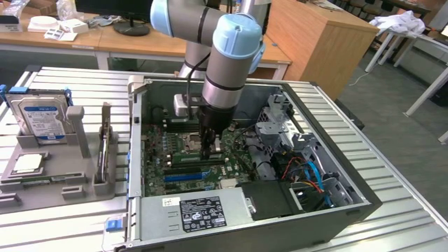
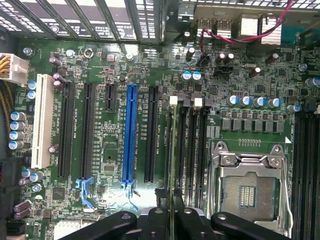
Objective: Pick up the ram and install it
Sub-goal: 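Insert the ram into the slot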
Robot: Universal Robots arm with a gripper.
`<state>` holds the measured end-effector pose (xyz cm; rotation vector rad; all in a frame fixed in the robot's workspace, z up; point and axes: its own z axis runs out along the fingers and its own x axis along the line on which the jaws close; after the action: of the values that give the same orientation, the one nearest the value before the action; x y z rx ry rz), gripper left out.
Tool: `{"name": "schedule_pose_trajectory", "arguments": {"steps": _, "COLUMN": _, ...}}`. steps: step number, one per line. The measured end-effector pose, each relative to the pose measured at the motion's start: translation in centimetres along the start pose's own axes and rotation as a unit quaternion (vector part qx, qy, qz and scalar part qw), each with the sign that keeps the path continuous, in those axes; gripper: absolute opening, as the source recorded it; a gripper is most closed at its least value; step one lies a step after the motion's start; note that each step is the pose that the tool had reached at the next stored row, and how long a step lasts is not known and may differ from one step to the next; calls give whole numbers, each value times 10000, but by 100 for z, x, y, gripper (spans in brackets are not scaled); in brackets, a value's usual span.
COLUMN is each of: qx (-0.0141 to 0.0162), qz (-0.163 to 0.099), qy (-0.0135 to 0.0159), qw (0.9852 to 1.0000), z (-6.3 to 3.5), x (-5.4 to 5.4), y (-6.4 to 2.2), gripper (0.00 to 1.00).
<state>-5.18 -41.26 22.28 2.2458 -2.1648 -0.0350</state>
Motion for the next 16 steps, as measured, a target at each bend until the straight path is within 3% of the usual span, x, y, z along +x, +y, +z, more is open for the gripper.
{"name": "schedule_pose_trajectory", "arguments": {"steps": 16, "qx": 0, "qz": 2, "qy": 2, "qw": 10000, "z": 15, "x": -12, "y": 0, "gripper": 14}}
